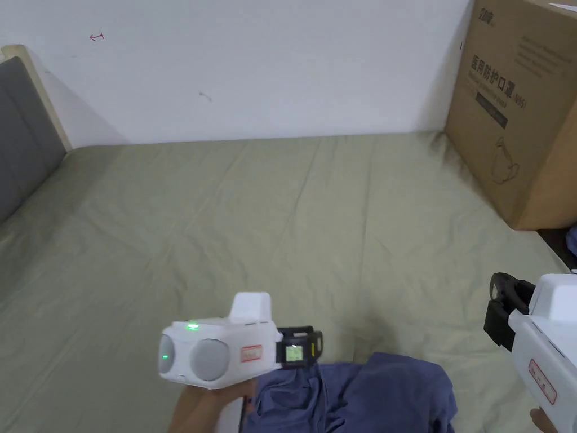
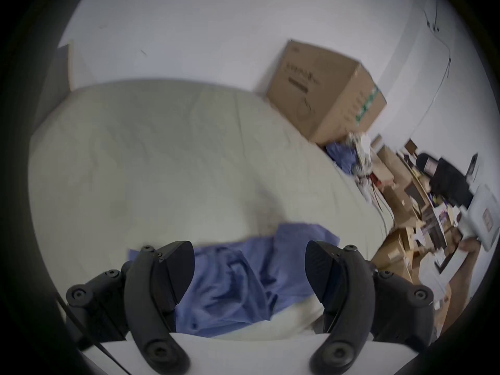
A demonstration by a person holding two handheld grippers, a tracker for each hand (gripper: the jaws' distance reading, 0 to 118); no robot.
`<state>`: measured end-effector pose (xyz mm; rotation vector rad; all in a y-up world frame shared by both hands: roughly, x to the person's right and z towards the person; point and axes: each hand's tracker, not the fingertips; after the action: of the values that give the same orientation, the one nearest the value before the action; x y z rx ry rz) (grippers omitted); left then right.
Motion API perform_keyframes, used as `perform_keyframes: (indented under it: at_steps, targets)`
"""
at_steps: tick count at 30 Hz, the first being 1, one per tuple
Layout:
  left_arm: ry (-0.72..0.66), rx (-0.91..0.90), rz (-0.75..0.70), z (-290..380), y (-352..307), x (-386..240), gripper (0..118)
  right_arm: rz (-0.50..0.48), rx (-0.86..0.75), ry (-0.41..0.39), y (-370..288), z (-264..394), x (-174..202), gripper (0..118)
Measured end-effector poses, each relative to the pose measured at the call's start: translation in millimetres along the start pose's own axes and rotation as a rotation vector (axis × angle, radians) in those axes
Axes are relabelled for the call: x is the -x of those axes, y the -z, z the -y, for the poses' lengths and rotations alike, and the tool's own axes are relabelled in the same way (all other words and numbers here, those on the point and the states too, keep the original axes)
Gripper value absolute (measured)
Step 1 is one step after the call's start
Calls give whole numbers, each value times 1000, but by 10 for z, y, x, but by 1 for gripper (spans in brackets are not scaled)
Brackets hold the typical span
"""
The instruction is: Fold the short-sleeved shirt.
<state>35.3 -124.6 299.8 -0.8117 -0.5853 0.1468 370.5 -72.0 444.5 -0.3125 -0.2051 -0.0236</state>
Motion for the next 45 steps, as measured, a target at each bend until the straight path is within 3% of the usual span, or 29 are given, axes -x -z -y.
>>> perform_keyframes:
  at_steps: [4,6,7,10,11,19,31,39,44,45]
  targets:
    - [7,-111,-139,-24,-323,330,88,-14,-8,-3,16,-24,57,0]
    - [-1,-145,-199,25,-409,496,79,-21,-9,-5,-9,-48,102,0]
    - [-11,-151,-217,54,-434,569,68,-23,-9,-5,-17,-54,122,0]
    - [-51,-191,-214,194,-465,808,6,-30,-4,-10,-4,-45,140,0]
    - [-71,-191,-225,229,-476,873,1,-30,-2,-10,0,-41,142,0]
    - [-116,-128,-271,584,-214,1032,0,-27,8,-17,17,-36,132,0]
    - [-20,92,-152,883,607,487,0,-9,36,-14,97,39,10,0]
    - [-55,224,-19,997,1219,46,0,14,47,-11,115,80,-141,0]
    - [11,214,-62,1037,1311,-122,0,36,46,-13,70,82,-240,0]
    - [-2,215,-55,1030,1295,-90,0,-124,53,83,36,71,-192,0]
